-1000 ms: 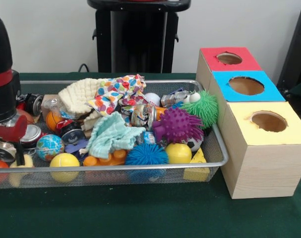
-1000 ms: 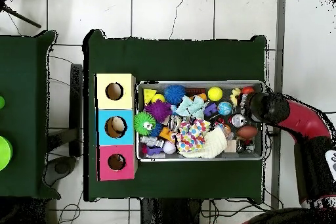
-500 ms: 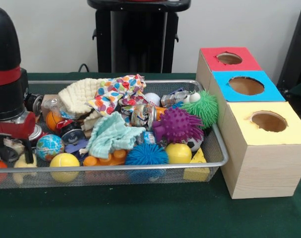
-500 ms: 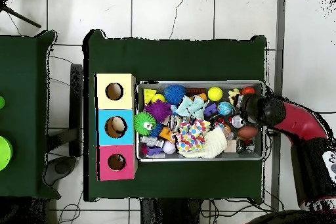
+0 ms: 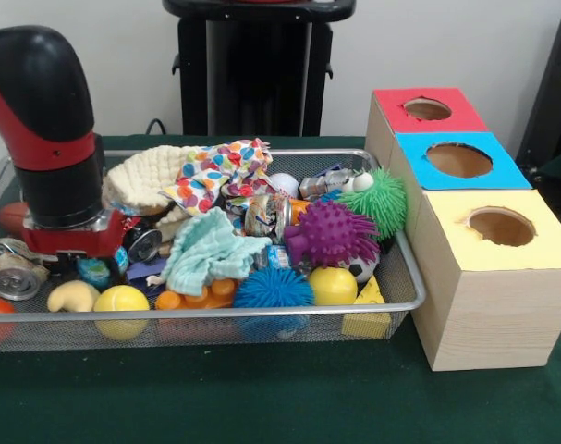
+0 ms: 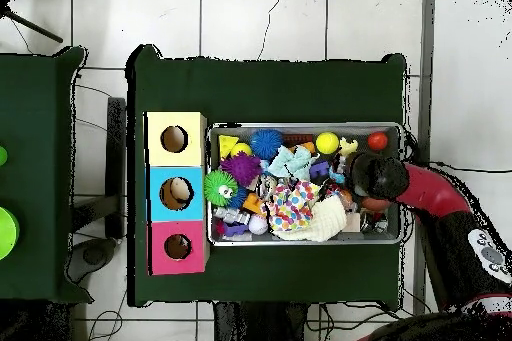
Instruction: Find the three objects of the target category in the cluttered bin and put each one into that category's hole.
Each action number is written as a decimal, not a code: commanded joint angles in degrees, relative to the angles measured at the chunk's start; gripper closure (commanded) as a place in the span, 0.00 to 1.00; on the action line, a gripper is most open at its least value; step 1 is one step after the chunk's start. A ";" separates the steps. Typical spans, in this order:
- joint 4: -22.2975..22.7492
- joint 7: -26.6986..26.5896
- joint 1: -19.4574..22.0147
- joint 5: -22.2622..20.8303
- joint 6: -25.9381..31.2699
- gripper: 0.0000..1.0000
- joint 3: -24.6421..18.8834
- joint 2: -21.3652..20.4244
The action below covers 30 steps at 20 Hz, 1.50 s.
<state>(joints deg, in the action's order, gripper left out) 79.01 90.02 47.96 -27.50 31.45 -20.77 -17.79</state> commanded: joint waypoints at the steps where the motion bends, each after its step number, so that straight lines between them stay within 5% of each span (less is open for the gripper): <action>1: 7.75 4.51 -1.03 0.44 -2.29 0.00 -0.34 5.19; 2: 7.59 3.34 -0.81 0.51 -2.15 1.00 -0.46 5.40; 5: 8.34 2.87 0.44 -0.42 -5.78 1.00 -1.32 5.90; 18: 9.31 0.04 0.61 -1.33 -5.58 1.00 -2.43 2.72; 25: 16.06 -2.52 -1.94 0.70 4.19 1.00 -2.13 -14.02; 30: 18.03 -2.67 -3.32 1.78 7.21 1.00 -1.83 -19.01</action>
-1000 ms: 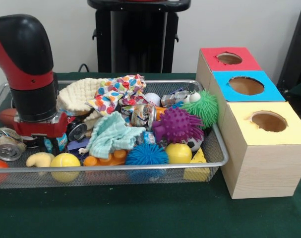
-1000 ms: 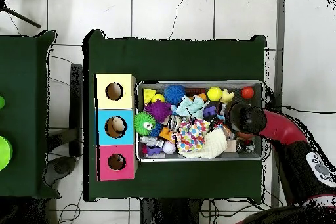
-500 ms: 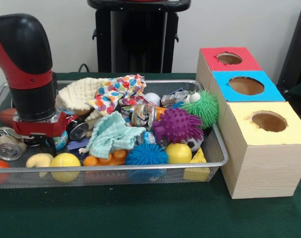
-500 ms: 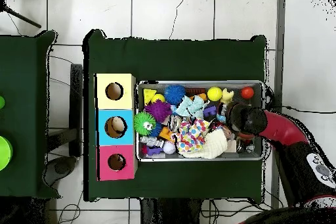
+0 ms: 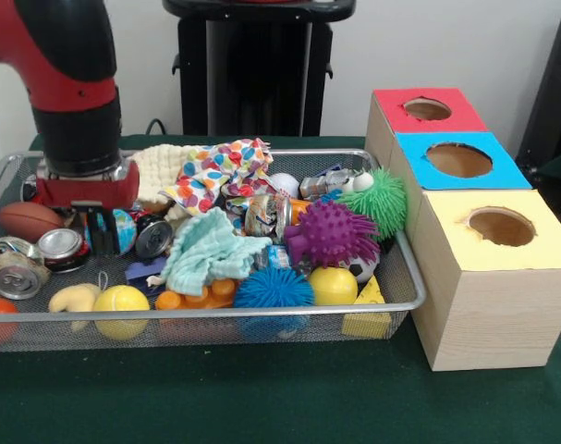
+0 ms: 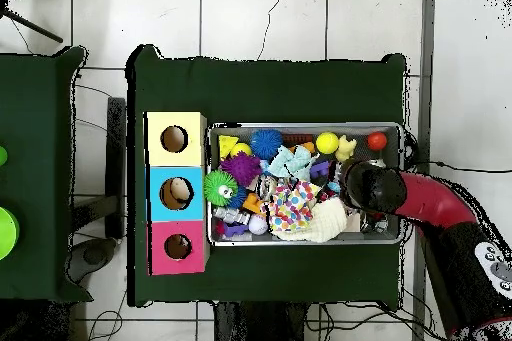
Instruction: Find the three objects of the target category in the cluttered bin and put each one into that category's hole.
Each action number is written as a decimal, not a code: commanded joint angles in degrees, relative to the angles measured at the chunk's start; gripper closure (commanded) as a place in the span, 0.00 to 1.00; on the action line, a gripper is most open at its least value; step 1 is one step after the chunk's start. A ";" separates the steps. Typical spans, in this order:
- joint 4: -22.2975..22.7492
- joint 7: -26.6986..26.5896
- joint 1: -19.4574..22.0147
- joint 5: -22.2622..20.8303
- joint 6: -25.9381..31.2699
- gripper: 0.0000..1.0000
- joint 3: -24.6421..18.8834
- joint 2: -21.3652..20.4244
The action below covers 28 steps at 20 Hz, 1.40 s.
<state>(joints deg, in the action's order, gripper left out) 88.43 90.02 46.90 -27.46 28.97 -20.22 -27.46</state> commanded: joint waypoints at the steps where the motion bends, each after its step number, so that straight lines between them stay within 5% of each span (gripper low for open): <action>1: 8.65 -2.73 -2.13 1.78 9.70 1.00 -2.48 -9.33; 8: 7.87 -3.90 -0.78 1.19 7.91 1.00 -3.91 -7.11; 28: -15.41 -8.75 -3.58 0.98 18.42 1.00 -4.15 7.60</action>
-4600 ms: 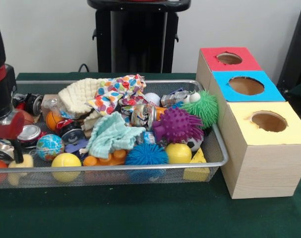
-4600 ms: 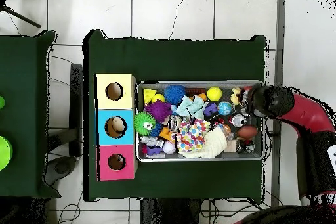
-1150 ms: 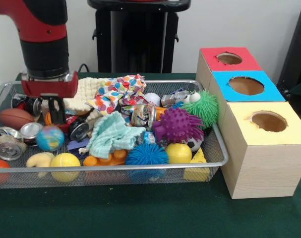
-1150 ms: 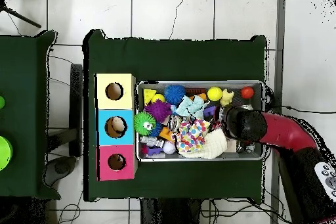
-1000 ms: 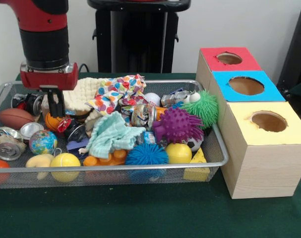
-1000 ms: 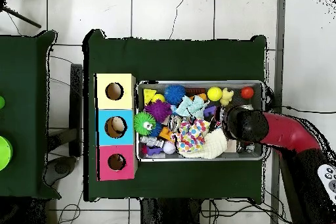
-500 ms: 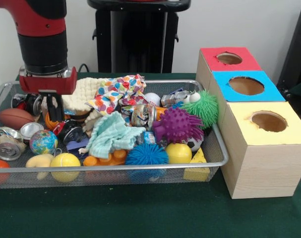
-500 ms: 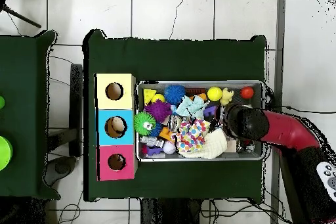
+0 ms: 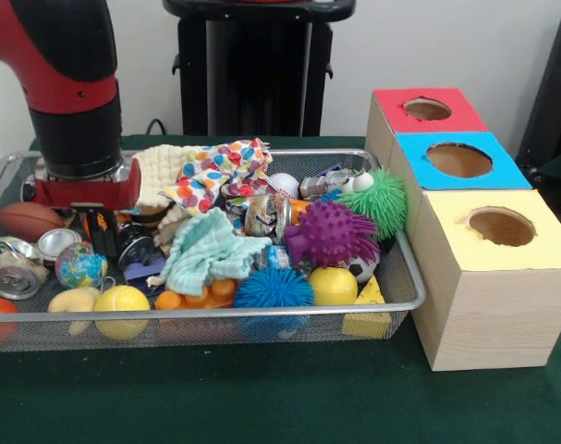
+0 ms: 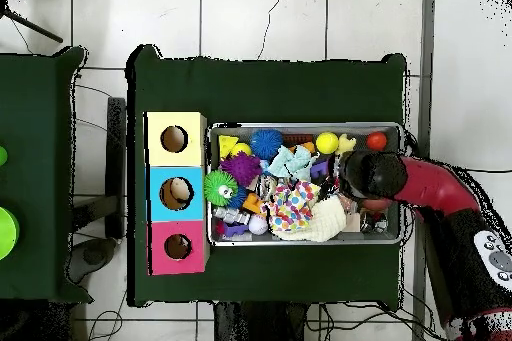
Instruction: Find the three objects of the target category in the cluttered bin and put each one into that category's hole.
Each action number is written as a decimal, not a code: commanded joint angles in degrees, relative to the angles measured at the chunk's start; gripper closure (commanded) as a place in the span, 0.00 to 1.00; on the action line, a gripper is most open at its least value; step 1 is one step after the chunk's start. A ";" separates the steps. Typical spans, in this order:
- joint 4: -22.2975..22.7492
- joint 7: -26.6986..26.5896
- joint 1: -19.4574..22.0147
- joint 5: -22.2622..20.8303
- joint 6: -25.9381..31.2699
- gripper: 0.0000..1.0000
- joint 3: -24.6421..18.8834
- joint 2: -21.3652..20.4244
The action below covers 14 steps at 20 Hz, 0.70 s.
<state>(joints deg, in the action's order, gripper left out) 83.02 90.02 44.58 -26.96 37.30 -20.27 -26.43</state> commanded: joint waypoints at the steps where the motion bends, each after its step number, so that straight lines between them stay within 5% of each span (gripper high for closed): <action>1: -10.49 -9.15 -1.29 0.49 10.88 1.00 -4.14 6.62; 13: -19.41 -13.73 -1.25 -0.32 16.93 1.00 -5.91 9.82; 14: -19.78 -14.54 -1.14 -0.61 16.91 0.00 -6.30 10.03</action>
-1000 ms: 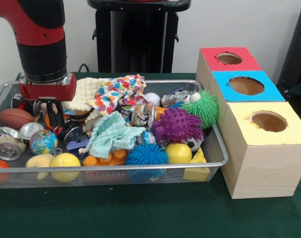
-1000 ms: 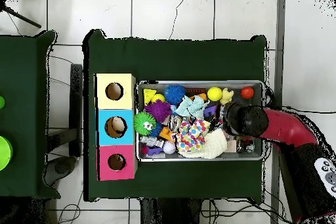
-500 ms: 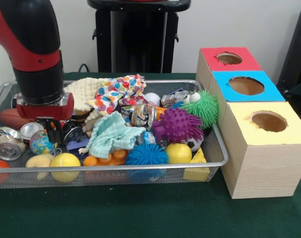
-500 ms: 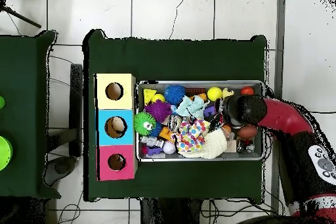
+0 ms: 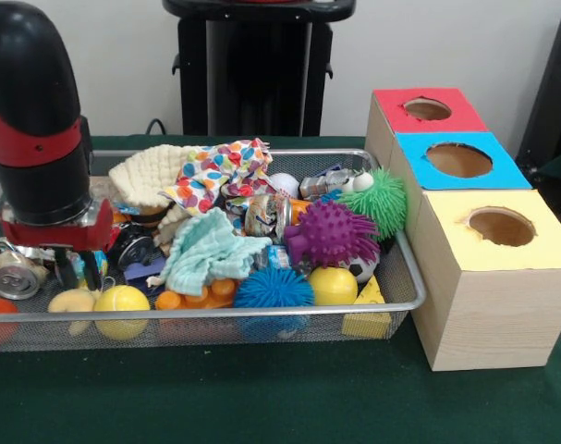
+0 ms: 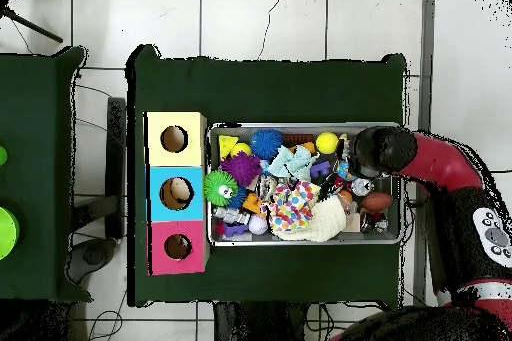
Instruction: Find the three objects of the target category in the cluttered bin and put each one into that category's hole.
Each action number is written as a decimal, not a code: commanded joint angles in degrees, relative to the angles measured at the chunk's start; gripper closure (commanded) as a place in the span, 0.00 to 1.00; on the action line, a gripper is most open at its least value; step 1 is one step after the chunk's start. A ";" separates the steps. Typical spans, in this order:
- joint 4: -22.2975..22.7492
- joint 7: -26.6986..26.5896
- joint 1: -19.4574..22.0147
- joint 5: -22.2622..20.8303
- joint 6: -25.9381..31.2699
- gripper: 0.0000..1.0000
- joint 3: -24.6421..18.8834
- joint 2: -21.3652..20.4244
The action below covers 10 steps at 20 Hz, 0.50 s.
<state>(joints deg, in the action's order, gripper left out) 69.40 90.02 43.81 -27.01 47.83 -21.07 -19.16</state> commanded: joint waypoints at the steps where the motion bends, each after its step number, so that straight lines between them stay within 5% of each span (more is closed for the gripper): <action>1: -6.18 -14.67 -0.35 -0.68 6.13 0.00 -5.61 2.78; 10: -5.21 -11.24 0.47 -0.92 0.99 0.00 -5.57 3.08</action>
<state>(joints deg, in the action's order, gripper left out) 65.86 89.98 43.95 -27.29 49.15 -21.54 -18.43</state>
